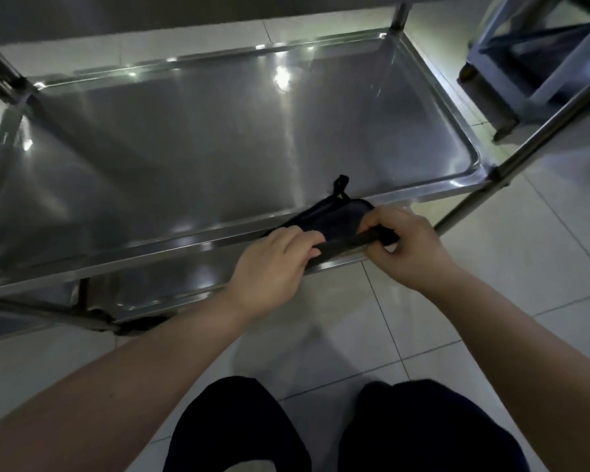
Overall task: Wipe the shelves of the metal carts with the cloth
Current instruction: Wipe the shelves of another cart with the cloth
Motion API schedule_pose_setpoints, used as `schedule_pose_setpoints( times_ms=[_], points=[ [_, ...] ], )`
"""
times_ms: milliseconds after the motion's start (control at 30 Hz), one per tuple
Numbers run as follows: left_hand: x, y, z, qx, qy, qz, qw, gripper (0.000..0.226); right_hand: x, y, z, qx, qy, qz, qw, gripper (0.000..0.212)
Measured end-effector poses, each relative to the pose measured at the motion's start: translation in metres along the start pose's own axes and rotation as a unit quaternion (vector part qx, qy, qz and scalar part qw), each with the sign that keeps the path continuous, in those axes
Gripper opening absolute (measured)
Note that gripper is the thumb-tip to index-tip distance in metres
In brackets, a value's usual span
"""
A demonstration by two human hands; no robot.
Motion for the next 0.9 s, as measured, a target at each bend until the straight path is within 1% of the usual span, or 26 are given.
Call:
schedule_pose_setpoints(
  times_ms=[67, 100, 233, 333, 400, 433, 533, 667, 767, 833, 900],
  points=[
    [0.008, -0.007, -0.002, 0.01, 0.0, -0.011, 1.0, 0.038, 0.0, 0.002, -0.009, 0.002, -0.017, -0.052, 0.998, 0.02],
    [0.011, -0.014, 0.0, 0.009, -0.005, -0.019, 1.0, 0.038, -0.001, -0.001, -0.014, 0.003, -0.028, -0.064, 0.998, 0.019],
    [0.021, -0.046, 0.0, 0.021, -0.002, -0.035, 0.999, 0.027, -0.019, -0.02, -0.03, 0.022, -0.061, -0.081, 0.995, 0.023],
    [0.02, -0.07, -0.003, 0.013, 0.006, -0.067, 0.998, 0.03, -0.038, -0.036, -0.035, 0.033, -0.063, -0.083, 0.994, 0.022],
    [0.015, -0.09, -0.004, 0.016, 0.013, -0.086, 0.996, 0.028, -0.059, -0.05, -0.034, 0.025, -0.053, -0.083, 0.995, 0.021],
    [0.013, -0.101, -0.005, 0.016, 0.026, -0.083, 0.996, 0.025, -0.07, -0.056, -0.034, 0.024, -0.046, -0.08, 0.995, 0.021],
    [0.02, -0.126, -0.015, 0.024, 0.066, -0.073, 0.995, 0.024, -0.096, -0.06, -0.045, 0.053, -0.039, -0.064, 0.996, 0.021],
    [0.06, -0.127, -0.03, 0.027, 0.07, -0.042, 0.996, 0.025, -0.103, -0.029, -0.076, 0.089, -0.021, -0.063, 0.994, 0.019],
    [0.091, -0.118, -0.038, 0.025, 0.087, -0.016, 0.996, 0.025, -0.097, -0.002, -0.104, 0.122, -0.005, -0.051, 0.991, 0.026],
    [0.114, -0.113, -0.04, 0.005, 0.109, 0.019, 0.994, 0.024, -0.089, 0.015, -0.122, 0.154, -0.004, -0.029, 0.988, 0.028],
    [0.141, -0.105, -0.037, -0.015, 0.132, 0.075, 0.988, 0.025, -0.078, 0.031, -0.141, 0.186, -0.019, -0.007, 0.982, 0.029]
  ],
)
Point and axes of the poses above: each hand's wrist, its own y-axis away from the middle knuckle, its own x-axis out of the palm, z = x × y, the point moved 3 cm from there along -y, towards the middle knuckle, and after that the axes turned 1 degree about -z, right-handed, at the moved point
